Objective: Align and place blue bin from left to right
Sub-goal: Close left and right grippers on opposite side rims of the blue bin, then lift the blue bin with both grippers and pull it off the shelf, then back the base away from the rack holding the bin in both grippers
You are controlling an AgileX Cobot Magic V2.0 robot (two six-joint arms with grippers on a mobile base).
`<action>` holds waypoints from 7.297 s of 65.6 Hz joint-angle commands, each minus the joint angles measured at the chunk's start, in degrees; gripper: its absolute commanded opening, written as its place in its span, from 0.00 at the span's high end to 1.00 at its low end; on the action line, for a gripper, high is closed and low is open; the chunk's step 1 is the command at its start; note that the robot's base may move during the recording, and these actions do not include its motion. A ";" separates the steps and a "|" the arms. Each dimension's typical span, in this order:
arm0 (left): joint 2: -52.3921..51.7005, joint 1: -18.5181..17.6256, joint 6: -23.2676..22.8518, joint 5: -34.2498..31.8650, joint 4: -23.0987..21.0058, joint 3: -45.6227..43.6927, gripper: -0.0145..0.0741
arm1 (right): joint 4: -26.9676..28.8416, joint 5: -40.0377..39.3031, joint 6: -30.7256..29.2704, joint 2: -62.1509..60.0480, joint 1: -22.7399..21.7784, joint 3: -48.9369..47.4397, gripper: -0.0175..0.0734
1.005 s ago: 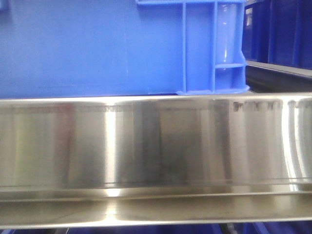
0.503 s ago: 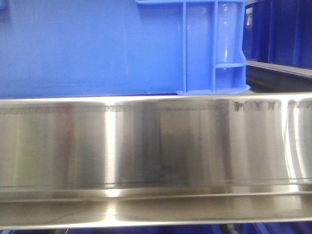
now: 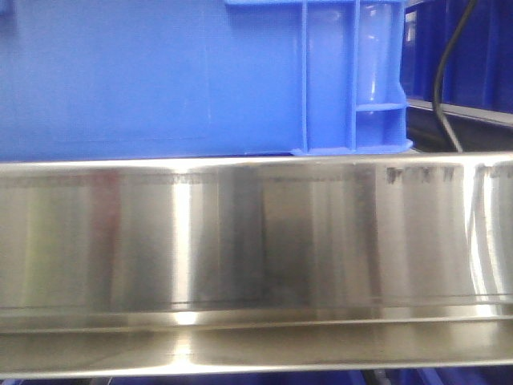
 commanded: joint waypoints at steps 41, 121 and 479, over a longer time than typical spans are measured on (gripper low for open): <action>2.96 0.09 -0.37 -1.26 -0.05 -0.44 0.50 | 0.83 -4.33 0.44 4.29 0.01 -0.48 0.64; -6.43 -0.23 -0.49 -4.67 -8.73 -12.72 0.96 | -3.91 -4.84 0.44 -10.77 0.01 -0.48 0.98; -2.50 -0.23 -0.49 -17.39 -9.69 -14.70 0.96 | -5.39 -8.71 0.44 -10.65 0.01 -0.48 0.98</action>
